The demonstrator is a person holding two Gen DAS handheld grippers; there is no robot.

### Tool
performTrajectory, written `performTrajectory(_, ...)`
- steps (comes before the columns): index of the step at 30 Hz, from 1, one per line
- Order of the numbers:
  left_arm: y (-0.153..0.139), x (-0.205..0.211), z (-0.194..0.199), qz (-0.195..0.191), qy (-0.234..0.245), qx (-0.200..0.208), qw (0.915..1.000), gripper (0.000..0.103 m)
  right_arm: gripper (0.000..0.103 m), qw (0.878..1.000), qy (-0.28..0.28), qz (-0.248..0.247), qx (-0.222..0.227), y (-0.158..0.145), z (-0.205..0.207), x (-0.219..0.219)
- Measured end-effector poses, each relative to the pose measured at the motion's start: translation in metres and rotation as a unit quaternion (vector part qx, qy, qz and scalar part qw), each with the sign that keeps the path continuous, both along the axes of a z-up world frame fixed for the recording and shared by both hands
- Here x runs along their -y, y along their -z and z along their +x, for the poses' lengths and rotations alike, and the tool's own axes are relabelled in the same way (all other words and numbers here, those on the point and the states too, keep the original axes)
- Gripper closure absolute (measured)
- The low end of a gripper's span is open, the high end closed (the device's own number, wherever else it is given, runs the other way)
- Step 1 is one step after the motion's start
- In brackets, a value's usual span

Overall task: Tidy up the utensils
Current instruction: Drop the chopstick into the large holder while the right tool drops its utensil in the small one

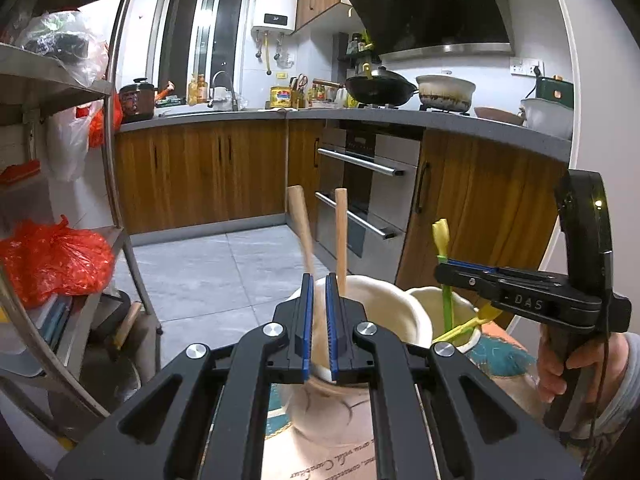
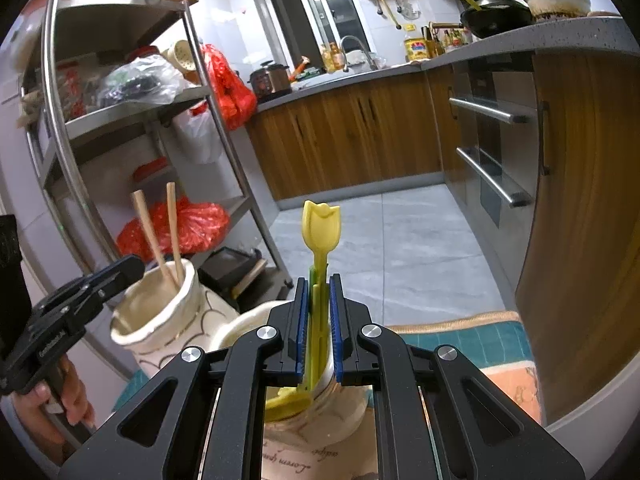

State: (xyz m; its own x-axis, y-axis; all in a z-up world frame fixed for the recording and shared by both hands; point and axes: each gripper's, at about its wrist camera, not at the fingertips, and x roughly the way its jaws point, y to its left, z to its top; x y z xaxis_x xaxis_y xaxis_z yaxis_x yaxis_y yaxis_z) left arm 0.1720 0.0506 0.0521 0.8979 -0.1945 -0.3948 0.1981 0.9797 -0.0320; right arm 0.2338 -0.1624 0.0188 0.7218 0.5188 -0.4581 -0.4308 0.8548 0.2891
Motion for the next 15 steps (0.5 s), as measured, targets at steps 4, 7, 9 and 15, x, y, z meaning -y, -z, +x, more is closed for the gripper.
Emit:
performTrajectory(4, -0.002, -0.001, -0.001, 0.003, -0.002, -0.002, 1.0, 0.097, 0.088, 1.0, 0.0, -0.003, -0.004, 0.0, -0.002, -0.001)
performTrajectory(7, -0.004, 0.0, -0.002, 0.009, -0.006, -0.003, 0.9999, 0.096, 0.076, 1.0, 0.002, -0.002, -0.002, -0.002, -0.005, 0.001)
performTrajectory(9, -0.005, 0.001, -0.003, 0.013, -0.009, -0.006, 0.9999, 0.093, 0.067, 1.0, 0.005, -0.002, 0.002, -0.004, -0.007, 0.004)
performTrajectory(15, -0.012, 0.002, -0.016, 0.015, -0.02, 0.005, 0.9997, 0.042, 0.027, 1.0, 0.013, 0.017, 0.016, -0.013, -0.022, 0.018)
